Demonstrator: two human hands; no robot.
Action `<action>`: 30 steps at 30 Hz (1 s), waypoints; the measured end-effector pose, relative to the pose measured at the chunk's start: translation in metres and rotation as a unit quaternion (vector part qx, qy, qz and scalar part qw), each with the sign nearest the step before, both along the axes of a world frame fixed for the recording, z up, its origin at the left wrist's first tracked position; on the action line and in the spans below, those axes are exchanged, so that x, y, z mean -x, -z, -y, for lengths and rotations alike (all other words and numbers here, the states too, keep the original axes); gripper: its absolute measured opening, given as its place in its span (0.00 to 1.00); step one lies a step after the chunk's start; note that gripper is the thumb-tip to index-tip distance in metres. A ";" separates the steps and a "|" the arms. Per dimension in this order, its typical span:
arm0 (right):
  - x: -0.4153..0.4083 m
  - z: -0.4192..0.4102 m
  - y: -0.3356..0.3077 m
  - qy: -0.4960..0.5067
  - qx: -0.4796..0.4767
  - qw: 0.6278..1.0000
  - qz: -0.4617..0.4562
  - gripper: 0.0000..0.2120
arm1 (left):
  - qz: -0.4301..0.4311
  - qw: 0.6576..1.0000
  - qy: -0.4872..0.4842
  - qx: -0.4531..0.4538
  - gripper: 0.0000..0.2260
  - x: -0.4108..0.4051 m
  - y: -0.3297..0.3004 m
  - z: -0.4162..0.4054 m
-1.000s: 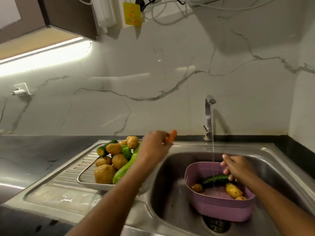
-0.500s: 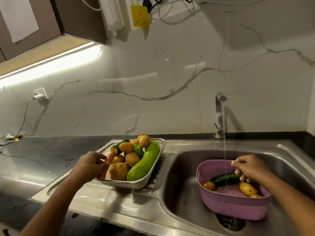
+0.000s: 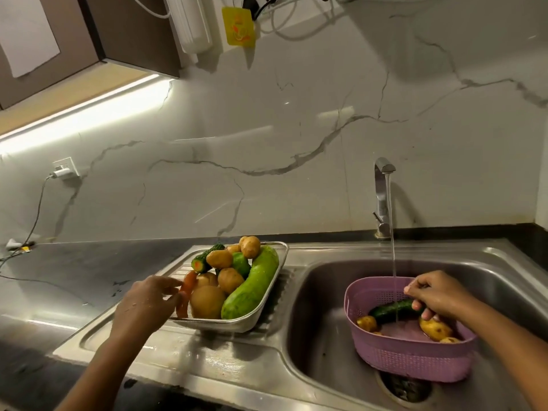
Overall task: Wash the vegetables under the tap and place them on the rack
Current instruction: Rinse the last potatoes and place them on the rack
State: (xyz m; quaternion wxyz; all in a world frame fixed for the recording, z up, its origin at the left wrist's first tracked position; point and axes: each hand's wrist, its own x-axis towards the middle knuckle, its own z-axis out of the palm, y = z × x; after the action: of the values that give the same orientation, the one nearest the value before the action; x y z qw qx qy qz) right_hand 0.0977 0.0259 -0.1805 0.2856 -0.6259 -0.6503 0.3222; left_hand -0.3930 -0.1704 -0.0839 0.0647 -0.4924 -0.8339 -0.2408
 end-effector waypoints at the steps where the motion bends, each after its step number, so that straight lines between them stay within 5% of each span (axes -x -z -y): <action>1: -0.001 0.000 0.002 -0.002 0.001 1.000 0.000 0.04 | -0.039 0.999 -0.020 0.002 0.14 -0.002 -0.001 0.004; 5: -0.001 -0.003 0.002 -0.004 -0.001 1.000 -0.004 0.04 | -0.098 0.992 -0.001 -0.081 0.12 -0.015 -0.009 0.010; 12: -0.018 0.000 0.002 0.011 0.018 1.000 0.001 0.05 | -0.075 0.972 0.134 -0.179 0.08 -0.125 -0.029 -0.011; 15: 0.007 0.002 -0.001 -0.009 0.015 1.000 -0.012 0.05 | -0.084 0.970 0.188 -0.132 0.08 -0.159 -0.043 -0.026; 22: -0.006 0.005 -0.003 -0.009 0.012 1.000 -0.003 0.07 | 0.057 0.931 0.360 0.004 0.07 -0.287 -0.006 -0.126; 30: -0.002 -0.008 0.009 -0.015 0.014 0.998 0.060 0.07 | 0.025 0.909 0.315 0.273 0.18 -0.323 0.109 -0.173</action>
State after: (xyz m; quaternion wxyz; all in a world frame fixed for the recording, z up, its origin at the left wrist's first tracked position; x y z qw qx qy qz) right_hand 0.0996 0.0339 -0.1890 0.2328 -0.6379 -0.6710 0.2977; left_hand -0.0697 0.0024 -0.1929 -0.1727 -0.7216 -0.6700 -0.0238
